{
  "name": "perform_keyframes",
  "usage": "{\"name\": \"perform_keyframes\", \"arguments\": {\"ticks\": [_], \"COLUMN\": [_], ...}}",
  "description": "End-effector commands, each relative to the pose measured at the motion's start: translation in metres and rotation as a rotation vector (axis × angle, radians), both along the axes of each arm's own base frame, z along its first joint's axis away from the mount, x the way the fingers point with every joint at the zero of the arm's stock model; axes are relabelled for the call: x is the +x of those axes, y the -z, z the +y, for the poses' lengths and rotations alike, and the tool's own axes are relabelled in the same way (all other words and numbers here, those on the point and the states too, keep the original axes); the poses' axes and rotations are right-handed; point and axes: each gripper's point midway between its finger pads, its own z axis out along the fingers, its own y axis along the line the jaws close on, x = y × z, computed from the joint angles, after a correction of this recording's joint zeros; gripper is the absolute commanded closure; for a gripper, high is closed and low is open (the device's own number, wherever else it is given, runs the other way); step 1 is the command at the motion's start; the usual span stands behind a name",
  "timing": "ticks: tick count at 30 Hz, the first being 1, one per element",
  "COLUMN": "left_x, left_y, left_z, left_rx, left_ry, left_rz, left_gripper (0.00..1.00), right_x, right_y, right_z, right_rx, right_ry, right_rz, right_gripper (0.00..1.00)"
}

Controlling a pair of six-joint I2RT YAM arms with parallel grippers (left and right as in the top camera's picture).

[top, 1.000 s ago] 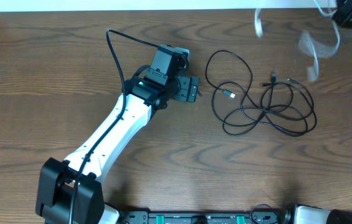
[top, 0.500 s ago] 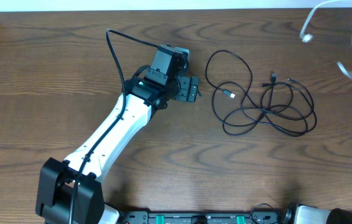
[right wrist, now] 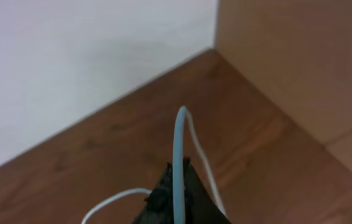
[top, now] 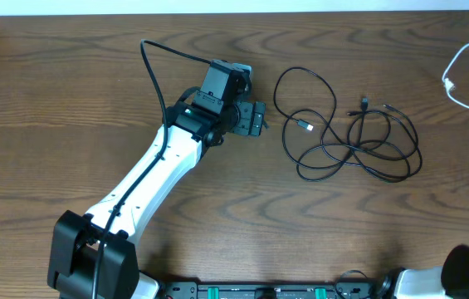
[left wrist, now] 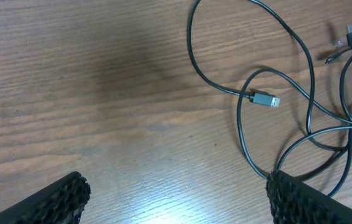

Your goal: Untangle cables

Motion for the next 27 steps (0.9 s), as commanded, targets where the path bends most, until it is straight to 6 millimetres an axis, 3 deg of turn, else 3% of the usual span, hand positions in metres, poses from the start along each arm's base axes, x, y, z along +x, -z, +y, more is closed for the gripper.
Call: {"name": "perform_keyframes", "arguments": {"ticks": [1,9,23,27], "left_x": [0.001,0.001,0.001,0.001], "left_y": [0.007,0.007,0.007,0.007], "left_z": [0.003,0.003,0.003,0.003], "left_rx": [0.014,0.014,0.013,0.014], "left_ry": [-0.010,-0.010,-0.010,-0.010], "left_rz": [0.014,0.014,0.013,0.013], "left_gripper": [0.09,0.09,0.09,0.08], "right_x": [0.000,-0.014,-0.052,-0.061], "right_y": [0.026,0.095,0.169,0.186], "right_z": [-0.037,-0.091,-0.164,-0.174], "right_rx": [0.001,0.091,0.210,0.257], "right_ry": [0.078,0.185,0.356,0.373], "right_rz": [0.068,0.225,0.334,0.347], "right_gripper": [0.99,0.99,0.99,0.99]}}
